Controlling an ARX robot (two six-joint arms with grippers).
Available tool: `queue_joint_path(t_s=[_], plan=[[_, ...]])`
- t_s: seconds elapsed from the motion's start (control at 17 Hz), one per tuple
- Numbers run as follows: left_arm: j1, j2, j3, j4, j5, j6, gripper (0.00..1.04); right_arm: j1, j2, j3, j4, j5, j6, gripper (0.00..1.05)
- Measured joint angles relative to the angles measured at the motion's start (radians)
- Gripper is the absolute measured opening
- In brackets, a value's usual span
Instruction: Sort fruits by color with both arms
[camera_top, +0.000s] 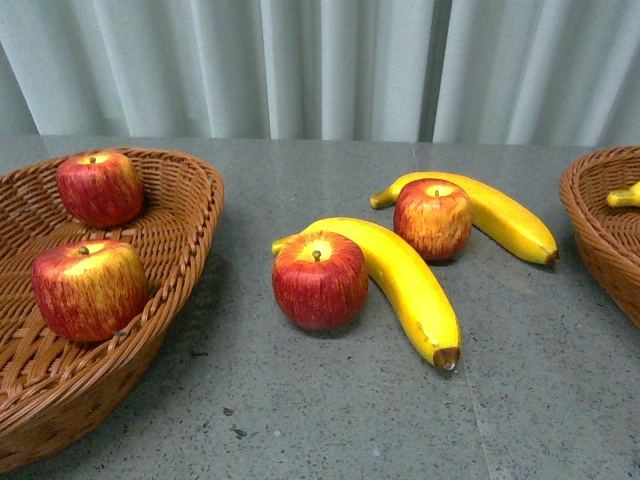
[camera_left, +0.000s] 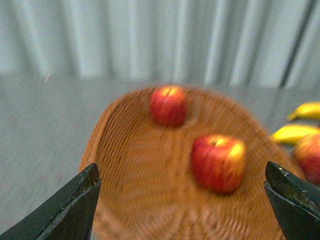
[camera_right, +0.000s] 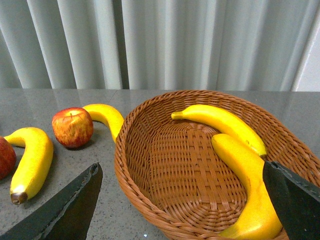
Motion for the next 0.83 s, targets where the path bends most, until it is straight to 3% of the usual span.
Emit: queue_joint_path(t_s=[0.06, 0.12, 0.18, 0.41, 0.71, 0.83], plan=[[-0.085, 0.101, 0.068, -0.161, -0.195, -0.062, 0.98, 0.0, 0.0, 0.0, 0.0, 0.001, 0.0, 0.98], [-0.098, 0.214, 0.11, -0.151, -0.309, -0.09, 0.98, 0.0, 0.0, 0.0, 0.002, -0.002, 0.0, 0.98], [-0.071, 0.28, 0.135, -0.08, -0.353, -0.093, 0.98, 0.0, 0.0, 0.0, 0.0, 0.0, 0.0, 0.98], [0.01, 0.677, 0.325, 0.327, -0.183, -0.021, 0.98, 0.0, 0.0, 0.0, 0.0, 0.0, 0.0, 0.98], [-0.026, 0.832, 0.419, 0.385, -0.097, 0.012, 0.98, 0.0, 0.0, 0.0, 0.0, 0.0, 0.0, 0.98], [-0.087, 0.975, 0.534, 0.334, 0.024, 0.053, 0.98, 0.0, 0.0, 0.0, 0.0, 0.0, 0.0, 0.98]])
